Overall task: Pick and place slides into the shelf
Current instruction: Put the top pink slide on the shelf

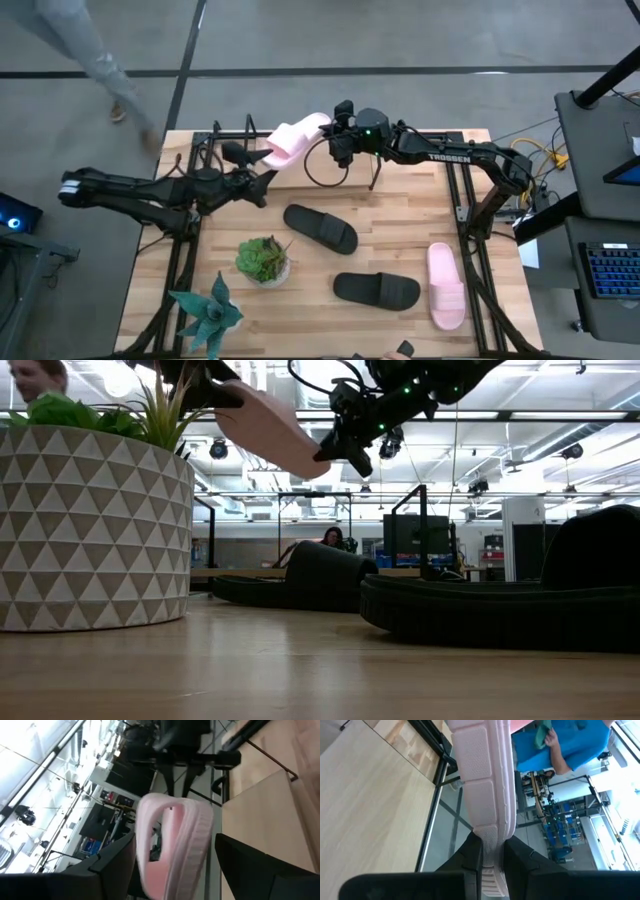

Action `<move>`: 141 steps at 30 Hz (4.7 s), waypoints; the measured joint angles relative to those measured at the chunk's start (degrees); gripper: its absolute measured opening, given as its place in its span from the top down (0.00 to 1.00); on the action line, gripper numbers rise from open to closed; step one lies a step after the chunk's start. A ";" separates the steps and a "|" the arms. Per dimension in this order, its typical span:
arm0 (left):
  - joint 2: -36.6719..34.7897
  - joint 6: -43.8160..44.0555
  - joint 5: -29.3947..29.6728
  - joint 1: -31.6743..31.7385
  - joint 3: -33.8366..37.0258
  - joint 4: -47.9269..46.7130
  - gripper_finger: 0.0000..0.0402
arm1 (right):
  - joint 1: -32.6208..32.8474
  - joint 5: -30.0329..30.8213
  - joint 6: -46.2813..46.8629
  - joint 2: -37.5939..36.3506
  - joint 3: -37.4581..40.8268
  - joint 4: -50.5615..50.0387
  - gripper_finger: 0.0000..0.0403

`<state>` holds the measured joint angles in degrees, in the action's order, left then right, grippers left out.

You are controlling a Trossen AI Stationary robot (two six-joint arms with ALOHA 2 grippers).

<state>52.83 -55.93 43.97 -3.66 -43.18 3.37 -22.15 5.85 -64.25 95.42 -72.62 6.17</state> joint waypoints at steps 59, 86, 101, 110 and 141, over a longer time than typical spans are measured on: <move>18.92 14.35 36.37 -5.03 -1.22 2.22 0.97 | 0.13 13.52 25.64 -5.01 -10.14 -0.04 0.54; 33.76 28.64 36.09 -4.94 -1.66 -6.82 0.97 | 0.11 13.44 28.30 -6.45 -10.14 -4.72 0.54; 33.23 47.00 26.40 -1.64 -1.64 -24.89 0.97 | 0.11 13.44 28.86 -6.40 -10.09 -5.99 0.54; 33.28 47.17 21.59 -1.35 -1.58 -26.09 0.97 | 0.11 13.44 28.89 -6.40 -10.09 -5.99 0.54; 31.22 49.59 -5.08 6.12 -7.56 -37.11 0.54 | 0.11 13.43 29.29 -6.40 -10.09 -6.45 0.54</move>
<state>84.04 -6.35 38.90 2.46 -50.74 -33.74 -22.04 19.28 -34.96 89.01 -82.72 -0.27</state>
